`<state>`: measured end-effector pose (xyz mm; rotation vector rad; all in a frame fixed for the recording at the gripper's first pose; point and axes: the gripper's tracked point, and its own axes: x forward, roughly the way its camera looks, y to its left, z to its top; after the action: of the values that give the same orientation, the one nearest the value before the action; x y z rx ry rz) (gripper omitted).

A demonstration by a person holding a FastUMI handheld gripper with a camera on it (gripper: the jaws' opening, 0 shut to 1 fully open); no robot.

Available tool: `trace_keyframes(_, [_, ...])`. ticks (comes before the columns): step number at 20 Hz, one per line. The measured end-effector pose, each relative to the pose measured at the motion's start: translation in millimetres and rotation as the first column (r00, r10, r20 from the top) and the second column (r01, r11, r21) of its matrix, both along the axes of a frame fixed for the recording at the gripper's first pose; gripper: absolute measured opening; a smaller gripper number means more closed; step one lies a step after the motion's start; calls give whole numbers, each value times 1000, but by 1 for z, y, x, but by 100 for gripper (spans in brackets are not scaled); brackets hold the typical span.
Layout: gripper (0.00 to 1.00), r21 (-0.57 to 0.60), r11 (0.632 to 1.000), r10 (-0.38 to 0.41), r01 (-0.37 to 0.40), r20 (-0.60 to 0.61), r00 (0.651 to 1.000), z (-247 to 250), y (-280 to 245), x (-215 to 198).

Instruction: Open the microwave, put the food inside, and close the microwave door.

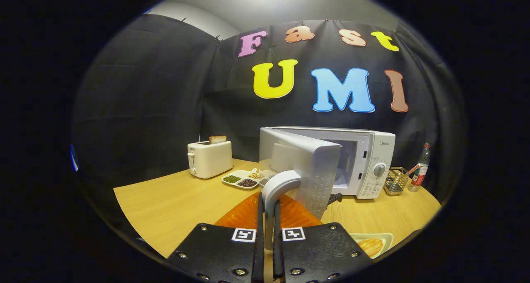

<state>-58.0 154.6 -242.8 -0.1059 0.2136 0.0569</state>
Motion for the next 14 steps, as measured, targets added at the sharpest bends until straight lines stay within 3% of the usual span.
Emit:
trace_keyframes(8, [10,-3,974,-226,227,109,968,-4,70,5])
trace_keyframes(11, [10,-28,966,-250,255,124,960,-8,90,9])
trace_keyframes(12, [20,-42,963,-258,265,120,959,-10,89,11])
trace_keyframes(13, [23,-40,967,-246,251,103,964,-10,92,9])
trace_keyframes(14, [33,-22,976,-213,216,93,973,-13,100,6])
